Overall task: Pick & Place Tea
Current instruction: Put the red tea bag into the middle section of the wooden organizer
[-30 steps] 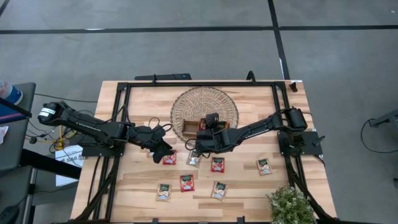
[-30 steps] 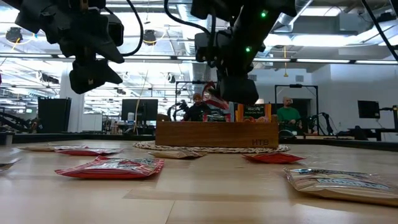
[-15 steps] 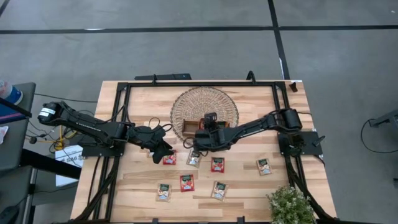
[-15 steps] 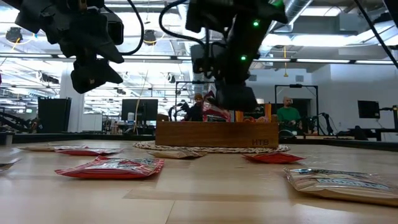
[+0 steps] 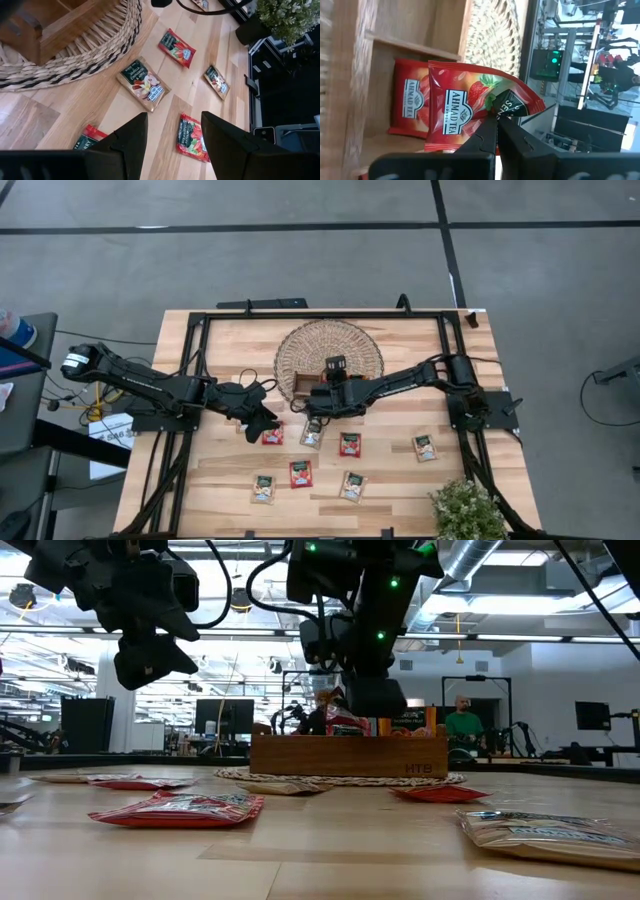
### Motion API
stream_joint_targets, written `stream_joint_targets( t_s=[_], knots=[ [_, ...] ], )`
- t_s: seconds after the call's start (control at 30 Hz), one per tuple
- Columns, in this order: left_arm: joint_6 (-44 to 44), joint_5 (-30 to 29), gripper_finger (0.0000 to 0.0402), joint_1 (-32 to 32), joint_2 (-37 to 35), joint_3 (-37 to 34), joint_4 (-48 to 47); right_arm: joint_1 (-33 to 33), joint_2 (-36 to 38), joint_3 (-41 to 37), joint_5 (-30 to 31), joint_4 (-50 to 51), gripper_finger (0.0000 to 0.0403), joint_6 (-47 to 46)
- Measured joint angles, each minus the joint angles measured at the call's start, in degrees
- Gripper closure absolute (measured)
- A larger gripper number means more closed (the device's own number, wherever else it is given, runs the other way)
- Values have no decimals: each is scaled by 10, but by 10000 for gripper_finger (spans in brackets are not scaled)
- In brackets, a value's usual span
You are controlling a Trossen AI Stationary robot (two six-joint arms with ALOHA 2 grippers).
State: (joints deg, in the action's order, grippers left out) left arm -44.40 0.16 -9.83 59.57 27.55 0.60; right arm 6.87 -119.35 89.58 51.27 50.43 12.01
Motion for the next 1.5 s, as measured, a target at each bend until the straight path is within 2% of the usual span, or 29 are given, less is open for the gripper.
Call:
stream_joint_targets(
  t_s=[0.63, 1.0, 1.5],
  knots=[
    [2, 1, 224, 0, 0, 0, 0, 2, 0, 0, -21, -1, 402, 0],
    [2, 26, 224, 0, 0, 0, 0, -4, 0, -1, -18, -1, 343, 0],
    [13, 27, 224, 0, 0, 0, 0, -5, 0, -1, -18, 1, 337, 0]
  ],
)
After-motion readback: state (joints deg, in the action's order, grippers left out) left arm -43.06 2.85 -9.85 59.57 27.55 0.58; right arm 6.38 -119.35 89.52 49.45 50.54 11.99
